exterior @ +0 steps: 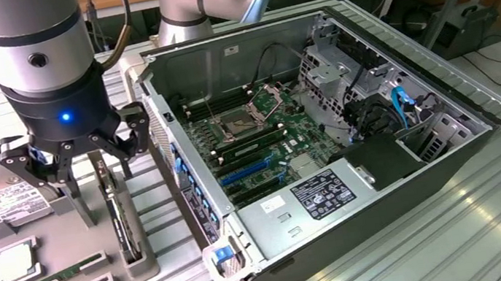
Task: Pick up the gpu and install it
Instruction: 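Pick up the gpu and move the gpu toward the slot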
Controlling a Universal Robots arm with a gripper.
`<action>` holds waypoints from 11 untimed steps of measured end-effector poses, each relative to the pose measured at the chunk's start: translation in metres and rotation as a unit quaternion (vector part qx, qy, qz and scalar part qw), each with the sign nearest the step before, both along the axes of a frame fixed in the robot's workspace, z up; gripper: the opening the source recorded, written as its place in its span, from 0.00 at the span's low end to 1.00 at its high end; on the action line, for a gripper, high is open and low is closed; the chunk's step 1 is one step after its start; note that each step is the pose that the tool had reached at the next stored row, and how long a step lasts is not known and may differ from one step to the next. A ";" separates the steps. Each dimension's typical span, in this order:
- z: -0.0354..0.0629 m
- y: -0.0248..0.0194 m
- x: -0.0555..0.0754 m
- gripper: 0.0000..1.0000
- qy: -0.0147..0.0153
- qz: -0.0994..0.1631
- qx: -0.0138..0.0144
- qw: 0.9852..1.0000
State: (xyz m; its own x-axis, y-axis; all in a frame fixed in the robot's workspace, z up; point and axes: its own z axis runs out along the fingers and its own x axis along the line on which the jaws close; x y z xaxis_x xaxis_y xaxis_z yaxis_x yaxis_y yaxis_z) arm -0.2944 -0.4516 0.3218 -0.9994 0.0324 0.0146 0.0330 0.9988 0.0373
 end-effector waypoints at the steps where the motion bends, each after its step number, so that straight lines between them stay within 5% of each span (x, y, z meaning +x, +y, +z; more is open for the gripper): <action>1: -0.0009 0.0000 0.000 0.66 0.000 0.000 0.000 1.000; 11: -0.0049 0.0000 0.000 0.66 0.000 0.010 0.000 1.000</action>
